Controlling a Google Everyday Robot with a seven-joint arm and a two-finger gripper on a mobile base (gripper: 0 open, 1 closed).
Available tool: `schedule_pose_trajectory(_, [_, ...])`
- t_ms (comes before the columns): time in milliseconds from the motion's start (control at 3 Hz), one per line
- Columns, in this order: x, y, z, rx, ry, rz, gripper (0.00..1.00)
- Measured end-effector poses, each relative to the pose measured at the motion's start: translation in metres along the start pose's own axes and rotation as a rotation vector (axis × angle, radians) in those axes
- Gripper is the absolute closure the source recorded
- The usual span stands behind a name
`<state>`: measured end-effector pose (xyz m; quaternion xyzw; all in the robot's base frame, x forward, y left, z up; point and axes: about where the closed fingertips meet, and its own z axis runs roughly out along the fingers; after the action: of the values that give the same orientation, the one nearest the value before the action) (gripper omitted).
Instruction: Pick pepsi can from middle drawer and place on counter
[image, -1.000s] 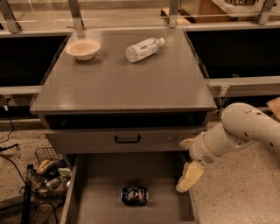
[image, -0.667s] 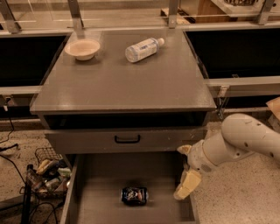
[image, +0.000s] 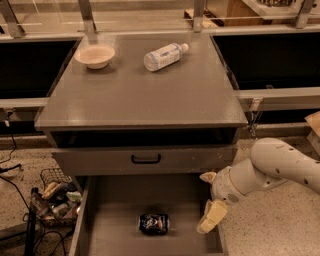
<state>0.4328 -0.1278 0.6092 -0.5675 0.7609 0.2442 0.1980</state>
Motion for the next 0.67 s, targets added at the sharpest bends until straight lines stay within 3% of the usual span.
schedule_pose_trajectory(333, [0.000,-0.006,0.021,-0.001,-0.043,0.010,0.00])
schedule_pose_trajectory(667, [-0.008,-0.021,0.063,-0.023,-0.088,0.014,0.00])
